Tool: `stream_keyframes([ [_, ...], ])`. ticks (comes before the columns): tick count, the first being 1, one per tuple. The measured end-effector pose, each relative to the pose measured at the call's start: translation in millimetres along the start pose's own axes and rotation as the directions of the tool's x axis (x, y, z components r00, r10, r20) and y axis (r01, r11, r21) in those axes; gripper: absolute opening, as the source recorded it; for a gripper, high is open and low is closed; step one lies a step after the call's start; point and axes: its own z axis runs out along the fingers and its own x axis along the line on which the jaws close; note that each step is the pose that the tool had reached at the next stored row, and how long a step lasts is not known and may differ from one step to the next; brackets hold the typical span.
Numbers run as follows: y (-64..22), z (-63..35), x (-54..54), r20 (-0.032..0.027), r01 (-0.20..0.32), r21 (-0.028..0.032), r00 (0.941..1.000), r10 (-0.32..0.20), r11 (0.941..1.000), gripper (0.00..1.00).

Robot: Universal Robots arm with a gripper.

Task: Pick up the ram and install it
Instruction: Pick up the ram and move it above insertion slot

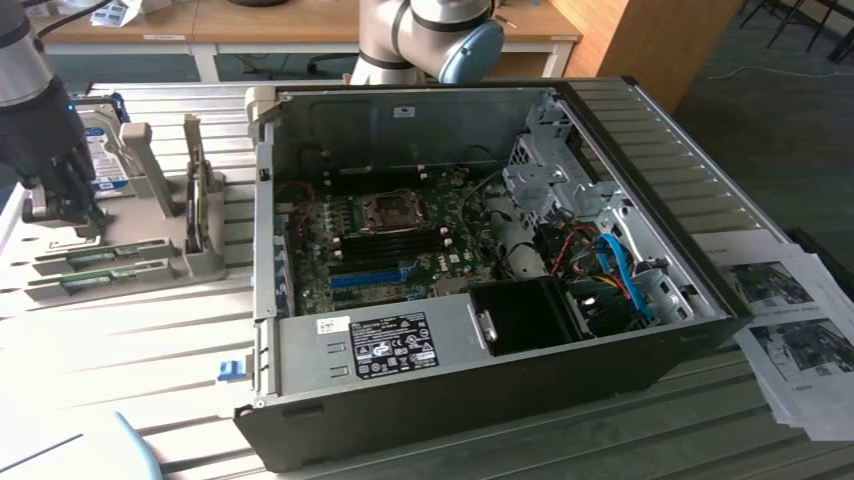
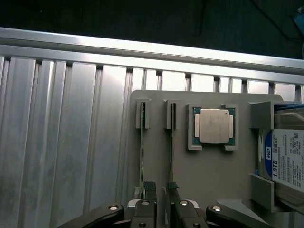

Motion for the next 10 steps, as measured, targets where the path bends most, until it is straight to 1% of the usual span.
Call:
stream_keyframes([
  [10,0.9,-0.8,14.5,-0.0052,-0.001,-0.0006,1.0000,0.001,1.0000,0.22],
])
